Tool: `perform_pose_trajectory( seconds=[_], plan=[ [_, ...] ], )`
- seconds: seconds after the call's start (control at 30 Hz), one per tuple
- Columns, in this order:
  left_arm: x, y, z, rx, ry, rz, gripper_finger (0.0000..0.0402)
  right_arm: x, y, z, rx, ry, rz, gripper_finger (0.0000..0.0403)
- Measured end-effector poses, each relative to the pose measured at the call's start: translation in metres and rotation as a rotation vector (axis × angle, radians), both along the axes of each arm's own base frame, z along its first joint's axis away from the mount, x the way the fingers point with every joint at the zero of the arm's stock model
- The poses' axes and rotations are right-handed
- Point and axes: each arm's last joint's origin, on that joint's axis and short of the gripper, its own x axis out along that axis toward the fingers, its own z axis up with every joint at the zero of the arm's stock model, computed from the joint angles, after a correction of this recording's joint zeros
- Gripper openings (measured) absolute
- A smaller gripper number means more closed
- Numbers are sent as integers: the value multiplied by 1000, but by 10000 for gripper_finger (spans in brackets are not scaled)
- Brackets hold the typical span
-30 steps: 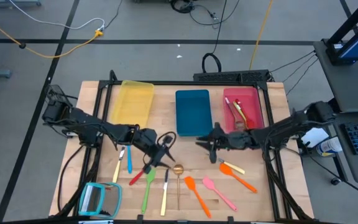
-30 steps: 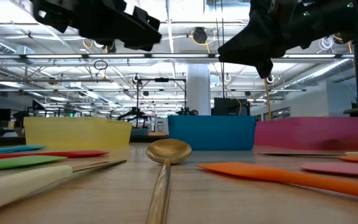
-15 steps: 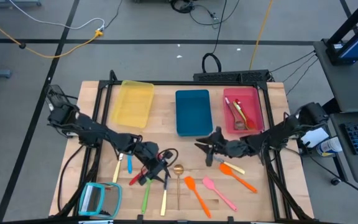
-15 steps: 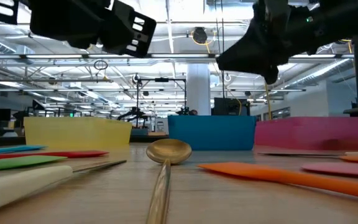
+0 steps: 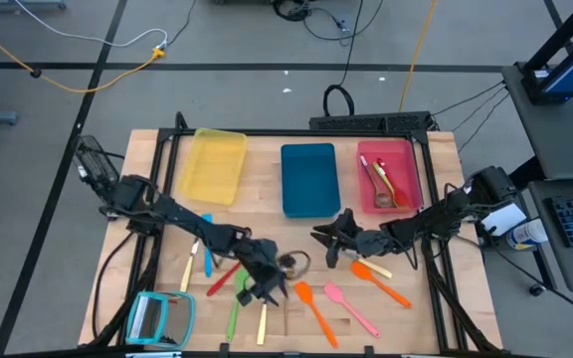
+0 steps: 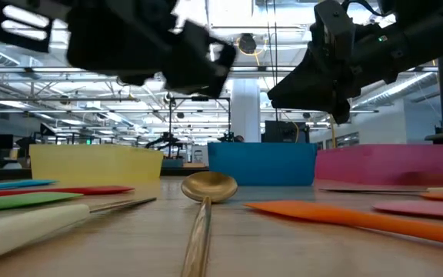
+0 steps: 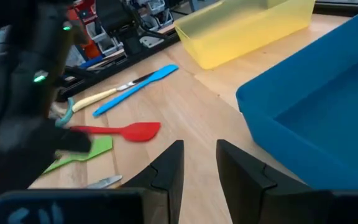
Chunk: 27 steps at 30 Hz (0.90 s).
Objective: Pick & Place Kitchen Items
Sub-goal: Put the gold serving spoon into the red bin
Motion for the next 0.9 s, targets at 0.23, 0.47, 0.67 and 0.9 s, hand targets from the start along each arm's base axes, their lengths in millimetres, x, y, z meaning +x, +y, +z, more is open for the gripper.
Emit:
perform_pose_trajectory(
  seconds=[0.23,0.47,0.67,0.9],
  plan=[
    [25,-10,-7,234,121,-108,152,0,0,0,-7,4,5,91],
    [33,-12,-26,290,82,-138,152,0,0,0,-9,4,6,91],
    [37,-8,-36,335,82,-117,152,0,0,0,-9,3,6,91],
    [39,4,-40,370,109,-79,152,0,0,0,4,0,2,91]
  ],
)
